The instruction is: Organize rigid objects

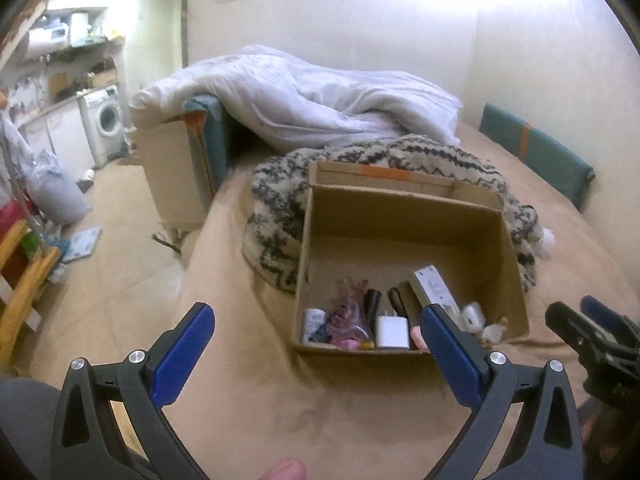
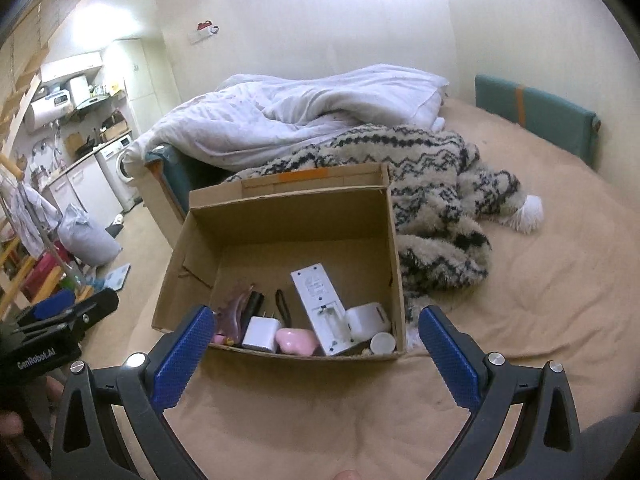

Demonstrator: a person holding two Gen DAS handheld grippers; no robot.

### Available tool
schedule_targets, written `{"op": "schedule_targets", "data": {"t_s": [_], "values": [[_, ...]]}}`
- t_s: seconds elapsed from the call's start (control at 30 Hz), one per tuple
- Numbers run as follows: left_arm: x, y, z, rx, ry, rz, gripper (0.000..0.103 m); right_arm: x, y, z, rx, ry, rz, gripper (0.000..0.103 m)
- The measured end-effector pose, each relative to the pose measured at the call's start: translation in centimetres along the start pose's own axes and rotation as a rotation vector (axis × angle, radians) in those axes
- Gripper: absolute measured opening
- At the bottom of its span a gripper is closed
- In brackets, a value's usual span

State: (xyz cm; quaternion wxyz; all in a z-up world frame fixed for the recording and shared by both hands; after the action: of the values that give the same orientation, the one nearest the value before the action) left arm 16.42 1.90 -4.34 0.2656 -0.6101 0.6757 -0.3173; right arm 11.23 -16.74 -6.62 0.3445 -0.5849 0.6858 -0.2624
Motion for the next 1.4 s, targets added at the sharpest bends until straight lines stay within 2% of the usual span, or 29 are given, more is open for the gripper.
{"op": "schedule_targets", "data": {"t_s": [0.1,1.4], "values": [[-0.3,-0.1,0.1,0.015,-0.04,0.015,0.102,0.0,-0.3,0.1,0.01,0.002,0.007,0.103],[0.5,0.7,0.3,-0.014,-0.004,0.034,0.102,0.9,-0.8,0.7,0.012,0.012,0.021,0.103]]}}
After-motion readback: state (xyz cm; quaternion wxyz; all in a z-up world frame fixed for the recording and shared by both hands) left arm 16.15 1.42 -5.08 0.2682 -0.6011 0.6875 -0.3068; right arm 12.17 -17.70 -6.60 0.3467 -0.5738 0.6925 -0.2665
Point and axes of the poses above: each gripper's, at about its wrist camera, not at the fingertips, and z roughly the way its jaws point, x to its right, y to its underside, the point moved 10 cm from there along z, roughly the way its jaws point, and after that the axes turned 1 degree about y, right-handed, at the moved point
